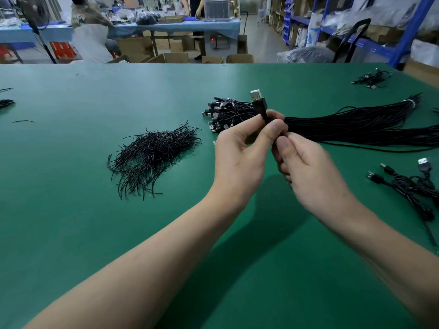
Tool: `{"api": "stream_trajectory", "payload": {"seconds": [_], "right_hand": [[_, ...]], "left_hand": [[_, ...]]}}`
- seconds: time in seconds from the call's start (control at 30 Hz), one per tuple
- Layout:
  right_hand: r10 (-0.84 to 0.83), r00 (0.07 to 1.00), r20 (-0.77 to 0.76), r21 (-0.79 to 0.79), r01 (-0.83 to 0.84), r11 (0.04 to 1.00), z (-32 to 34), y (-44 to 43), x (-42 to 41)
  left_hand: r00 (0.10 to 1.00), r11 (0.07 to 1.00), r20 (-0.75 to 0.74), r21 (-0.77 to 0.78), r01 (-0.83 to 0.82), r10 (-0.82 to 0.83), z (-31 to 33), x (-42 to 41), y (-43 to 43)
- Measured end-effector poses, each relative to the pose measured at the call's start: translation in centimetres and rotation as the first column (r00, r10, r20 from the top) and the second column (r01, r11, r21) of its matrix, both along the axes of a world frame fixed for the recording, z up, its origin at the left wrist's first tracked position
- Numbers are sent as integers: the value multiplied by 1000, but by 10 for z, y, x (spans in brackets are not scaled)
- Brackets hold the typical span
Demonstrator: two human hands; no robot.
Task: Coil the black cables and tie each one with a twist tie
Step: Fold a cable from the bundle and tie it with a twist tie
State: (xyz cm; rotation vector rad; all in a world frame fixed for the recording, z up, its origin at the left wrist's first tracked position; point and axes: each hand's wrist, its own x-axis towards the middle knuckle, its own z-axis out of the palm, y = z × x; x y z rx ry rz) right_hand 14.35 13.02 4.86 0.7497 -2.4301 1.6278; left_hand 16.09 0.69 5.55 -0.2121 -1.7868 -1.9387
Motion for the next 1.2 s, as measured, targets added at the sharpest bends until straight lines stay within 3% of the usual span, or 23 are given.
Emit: {"api": "stream_trajectory", "payload": {"seconds": [0.1, 0.2, 0.27, 0.33, 0.4, 0.43, 0.53, 0.7, 1.2], "right_hand": [[-15, 994, 107, -30, 18, 999, 1, 1, -2], [16, 965, 263, -129, 18, 991, 6, 3, -1], [43, 941, 335, -144, 6, 990, 8, 5, 0], [64, 926, 371, -133, -16, 991, 10, 6, 1], [85, 916, 392, -114, -44, 993, 9, 5, 2], [94, 912, 399, -102, -58, 993, 9, 4, 3], [109, 900, 422, -78, -84, 993, 10, 3, 5], [119, 892, 436, -82, -93, 992, 11, 4, 5], [184, 848, 497, -127, -139, 982, 6, 2, 6]], "left_hand": [[994, 996, 82, -32, 81, -78, 7, -1, -3], [955, 937, 280, -299, 182, -96, 22, -9, -32], [913, 771, 404, -597, 221, 50, 34, -13, -69], [858, 473, 413, -848, 239, 307, 41, -15, -109], [753, 257, 386, -922, 291, 532, 39, -15, -143], [695, 219, 391, -919, 328, 603, 37, -15, -154], [579, 240, 426, -897, 371, 695, 33, -13, -170], [499, 246, 419, -893, 376, 759, 25, -13, -172], [505, 217, 382, -909, 356, 774, 20, -14, -170]]}}
